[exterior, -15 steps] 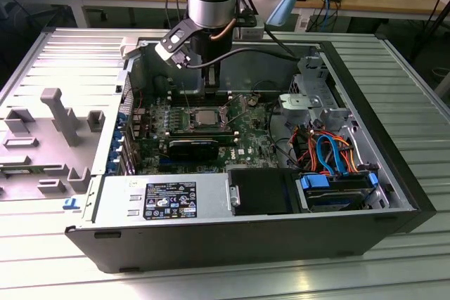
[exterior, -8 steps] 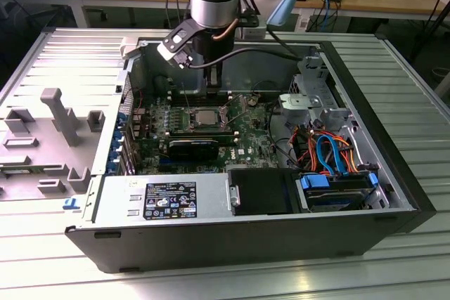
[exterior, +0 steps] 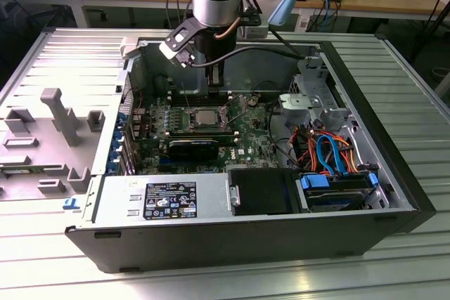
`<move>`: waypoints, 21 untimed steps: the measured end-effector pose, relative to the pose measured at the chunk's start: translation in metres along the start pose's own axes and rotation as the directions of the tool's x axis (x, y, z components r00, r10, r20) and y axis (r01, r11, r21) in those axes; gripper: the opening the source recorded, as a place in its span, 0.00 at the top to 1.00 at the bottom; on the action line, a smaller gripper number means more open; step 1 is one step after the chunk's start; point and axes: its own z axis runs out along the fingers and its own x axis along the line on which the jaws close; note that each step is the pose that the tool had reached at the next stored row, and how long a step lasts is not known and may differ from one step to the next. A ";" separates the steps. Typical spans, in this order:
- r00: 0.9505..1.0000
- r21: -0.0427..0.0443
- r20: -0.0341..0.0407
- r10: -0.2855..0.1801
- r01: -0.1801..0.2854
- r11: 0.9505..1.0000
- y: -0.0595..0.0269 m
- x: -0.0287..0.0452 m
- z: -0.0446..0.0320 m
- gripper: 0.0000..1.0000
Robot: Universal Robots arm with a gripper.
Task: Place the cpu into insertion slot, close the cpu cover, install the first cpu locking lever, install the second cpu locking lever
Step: 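Close the cpu cover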
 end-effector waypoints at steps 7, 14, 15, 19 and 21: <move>1.000 0.000 0.000 0.000 0.000 1.000 0.0025 0.0000 -0.0012 0.89; 1.000 0.000 0.000 0.000 0.000 1.000 0.0091 0.0001 -0.0010 0.89; 1.000 0.000 0.000 0.000 0.000 1.000 0.0107 0.0001 -0.0009 0.89; 1.000 0.000 0.000 0.000 0.000 1.000 0.0155 0.0001 -0.0009 0.89; 1.000 0.000 0.000 0.000 0.000 1.000 0.0192 0.0001 -0.0008 0.89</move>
